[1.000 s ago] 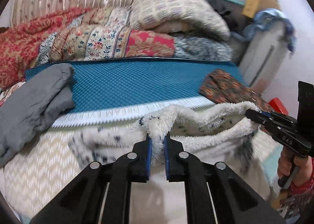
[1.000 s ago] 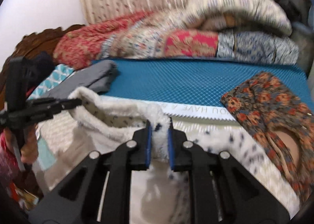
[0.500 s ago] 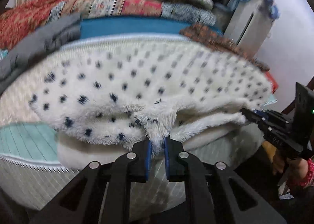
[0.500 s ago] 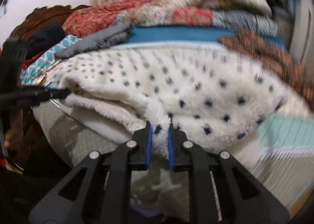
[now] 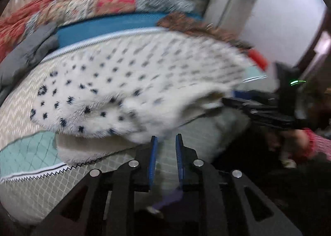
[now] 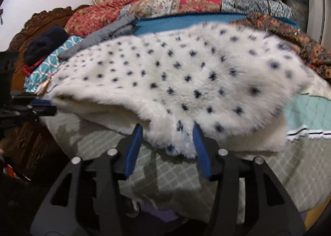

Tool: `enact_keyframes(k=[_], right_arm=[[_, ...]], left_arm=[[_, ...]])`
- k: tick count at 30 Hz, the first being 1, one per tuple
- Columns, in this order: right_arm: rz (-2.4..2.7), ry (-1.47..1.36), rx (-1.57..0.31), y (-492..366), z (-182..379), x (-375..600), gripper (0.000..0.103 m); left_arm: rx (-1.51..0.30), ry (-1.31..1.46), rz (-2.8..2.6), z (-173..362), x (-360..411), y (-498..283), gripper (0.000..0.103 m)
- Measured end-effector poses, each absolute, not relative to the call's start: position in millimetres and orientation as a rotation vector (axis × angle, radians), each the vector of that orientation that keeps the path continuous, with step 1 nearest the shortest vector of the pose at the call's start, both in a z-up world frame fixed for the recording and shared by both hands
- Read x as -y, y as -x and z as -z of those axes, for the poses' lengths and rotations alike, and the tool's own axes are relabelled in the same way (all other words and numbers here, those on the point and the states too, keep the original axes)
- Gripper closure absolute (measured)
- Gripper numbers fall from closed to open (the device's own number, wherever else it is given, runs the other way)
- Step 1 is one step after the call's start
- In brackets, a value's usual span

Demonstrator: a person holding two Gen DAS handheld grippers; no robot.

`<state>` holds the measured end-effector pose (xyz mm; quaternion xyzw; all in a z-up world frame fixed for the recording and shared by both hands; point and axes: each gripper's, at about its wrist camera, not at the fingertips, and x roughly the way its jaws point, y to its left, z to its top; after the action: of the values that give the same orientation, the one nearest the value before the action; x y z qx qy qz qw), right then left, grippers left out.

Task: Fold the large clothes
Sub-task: 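Fold the hem over the garment with both grippers and release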

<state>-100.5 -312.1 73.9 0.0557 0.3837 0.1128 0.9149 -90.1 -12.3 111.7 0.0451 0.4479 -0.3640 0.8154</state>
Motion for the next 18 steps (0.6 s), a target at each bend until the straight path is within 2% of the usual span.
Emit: enact_keyframes(k=[5, 10, 13, 18], right_arm=[[-0.235, -0.124, -0.654, 122.0, -128.8, 326.8, 0.055], [-0.095, -0.099, -0.536, 91.1, -160.2, 347.2, 0.055], [-0.045, -0.131, -0.565, 62.5, -144.5, 363.3, 0.055], [0.043, -0.189, -0.784, 34.9, -66.8, 387.5, 0.055]], left_arm=[[-0.806, 0.007, 0.780, -160.6, -11.3, 81.3, 0.055], [-0.830, 0.012, 0.634, -141.2, 5.1, 23.8, 0.055], [-0.922, 0.009, 0.534, -107.1, 16.3, -9.0, 0.055], [-1.060, -0.028, 0.348, -49.8, 19.9, -25.4, 0.055]])
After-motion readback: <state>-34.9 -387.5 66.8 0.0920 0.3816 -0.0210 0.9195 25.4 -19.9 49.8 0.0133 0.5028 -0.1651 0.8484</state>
